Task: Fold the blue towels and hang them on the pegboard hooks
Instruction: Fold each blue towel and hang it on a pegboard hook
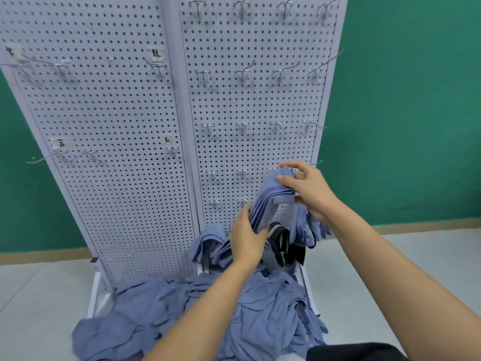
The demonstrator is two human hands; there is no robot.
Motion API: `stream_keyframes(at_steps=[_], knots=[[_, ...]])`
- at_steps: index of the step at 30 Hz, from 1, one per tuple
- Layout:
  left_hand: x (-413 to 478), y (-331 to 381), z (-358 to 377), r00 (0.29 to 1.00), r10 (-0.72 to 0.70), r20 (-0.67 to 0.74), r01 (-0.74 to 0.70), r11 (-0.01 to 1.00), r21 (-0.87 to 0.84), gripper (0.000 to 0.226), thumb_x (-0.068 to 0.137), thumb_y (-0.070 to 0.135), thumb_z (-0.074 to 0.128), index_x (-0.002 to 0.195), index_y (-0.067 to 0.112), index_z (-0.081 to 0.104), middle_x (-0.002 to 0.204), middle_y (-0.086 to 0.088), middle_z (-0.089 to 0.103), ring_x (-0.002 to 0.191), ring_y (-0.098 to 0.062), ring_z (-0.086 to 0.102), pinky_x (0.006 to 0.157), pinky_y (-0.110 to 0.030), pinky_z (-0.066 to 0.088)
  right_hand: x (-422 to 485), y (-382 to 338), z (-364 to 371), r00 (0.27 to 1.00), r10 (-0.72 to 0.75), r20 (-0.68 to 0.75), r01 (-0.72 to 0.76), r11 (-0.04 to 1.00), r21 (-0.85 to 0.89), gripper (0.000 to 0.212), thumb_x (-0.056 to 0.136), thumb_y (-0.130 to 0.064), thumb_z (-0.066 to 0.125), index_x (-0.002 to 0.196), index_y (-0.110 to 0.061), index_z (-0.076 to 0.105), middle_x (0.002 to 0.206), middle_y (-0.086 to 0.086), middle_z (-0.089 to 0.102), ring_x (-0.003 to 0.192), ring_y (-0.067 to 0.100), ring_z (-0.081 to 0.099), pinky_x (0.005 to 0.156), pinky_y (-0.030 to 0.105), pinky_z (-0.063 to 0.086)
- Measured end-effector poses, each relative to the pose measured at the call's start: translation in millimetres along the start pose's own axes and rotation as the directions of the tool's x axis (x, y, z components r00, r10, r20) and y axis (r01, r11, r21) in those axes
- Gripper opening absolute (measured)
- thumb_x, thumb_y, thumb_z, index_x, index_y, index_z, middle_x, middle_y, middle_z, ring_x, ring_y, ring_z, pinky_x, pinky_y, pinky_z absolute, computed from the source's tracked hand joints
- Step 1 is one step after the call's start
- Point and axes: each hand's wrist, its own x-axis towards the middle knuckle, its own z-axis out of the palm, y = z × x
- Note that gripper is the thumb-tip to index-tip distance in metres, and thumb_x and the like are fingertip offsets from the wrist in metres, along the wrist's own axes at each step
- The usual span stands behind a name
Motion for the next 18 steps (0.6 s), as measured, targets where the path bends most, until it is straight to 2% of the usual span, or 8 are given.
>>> stream_keyframes(at_steps=[3,6,8,10,13,15,16,18], knots=[[6,-3,-13,0.996,0.05,-0.076,-0.044,0.995,0.09,0.042,0.089,0.012,0.06,0.128,0.027,0.052,0.106,0.003,0.064,0.084,-0.02,0.062,0.063,-0.034,0.051,2,14,-25,0.998,0.042,-0.055,-0.04,0.998,0.045,0.027,0.09,-0.01,0.063,0.115,-0.02,0.059,0.085,0.006,0.067,0.067,0.016,0.063,0.064,0.034,0.053],[11,1,-30,0.995,0.097,-0.038,-0.09,0.983,0.157,0.034,0.087,0.018,0.066,0.119,0.027,0.059,0.097,0.009,0.067,0.078,-0.01,0.062,0.068,-0.033,0.054,2,46,-48,0.984,0.129,-0.123,-0.131,0.991,-0.003,0.028,0.089,-0.011,0.064,0.116,-0.018,0.058,0.079,0.008,0.063,0.057,0.014,0.055,0.054,0.029,0.046],[13,5,-33,0.994,0.111,0.004,-0.108,0.96,0.259,0.025,0.085,0.023,0.066,0.11,0.027,0.065,0.093,0.011,0.068,0.077,-0.01,0.062,0.067,-0.033,0.054,1,72,-56,0.966,0.208,-0.156,-0.229,0.965,-0.129,0.031,0.088,-0.009,0.064,0.119,-0.012,0.058,0.087,0.009,0.06,0.06,0.015,0.052,0.05,0.025,0.042],[16,9,-27,0.995,0.092,0.03,-0.097,0.918,0.384,0.019,0.084,0.027,0.063,0.102,0.03,0.068,0.089,0.012,0.068,0.072,-0.011,0.061,0.059,-0.029,0.051,0,92,-55,0.964,0.211,-0.159,-0.257,0.89,-0.376,0.036,0.085,-0.006,0.065,0.12,-0.009,0.059,0.099,0.007,0.059,0.074,0.016,0.054,0.063,0.024,0.043],[19,12,-10,0.997,0.059,0.055,-0.077,0.893,0.444,0.016,0.083,0.03,0.062,0.097,0.025,0.069,0.088,0.007,0.069,0.072,-0.017,0.061,0.059,-0.033,0.053,-4,99,-42,0.993,0.12,-0.001,-0.103,0.847,-0.521,0.045,0.082,-0.002,0.062,0.125,-0.014,0.057,0.119,0.002,0.058,0.103,0.015,0.053,0.087,0.02,0.038],[22,19,3,0.996,0.048,0.074,-0.077,0.883,0.463,0.014,0.083,0.03,0.062,0.092,0.022,0.068,0.081,0.006,0.067,0.068,-0.018,0.058,0.054,-0.03,0.048,-3,101,-33,0.979,0.122,0.163,-0.011,0.831,-0.557,0.054,0.081,-0.014,0.067,0.131,-0.02,0.05,0.128,-0.002,0.052,0.117,0.015,0.048,0.095,0.026,0.038],[24,22,9,0.996,0.041,0.073,-0.07,0.885,0.46,0.013,0.083,0.031,0.063,0.092,0.023,0.067,0.078,0.006,0.065,0.067,-0.018,0.057,0.054,-0.028,0.045,-1,105,-30,0.974,0.125,0.191,0.02,0.786,-0.618,0.06,0.078,-0.024,0.07,0.133,-0.024,0.046,0.131,-0.004,0.05,0.121,0.016,0.045,0.097,0.032,0.04],[29,24,20,0.996,0.028,0.081,-0.06,0.899,0.433,0.012,0.081,0.03,0.064,0.091,0.024,0.067,0.078,0.006,0.066,0.068,-0.017,0.058,0.056,-0.03,0.048,3,113,-29,0.987,0.095,0.13,0.036,0.656,-0.754,0.061,0.078,-0.034,0.069,0.133,-0.029,0.044,0.132,-0.005,0.049,0.12,0.017,0.045,0.091,0.037,0.044]])
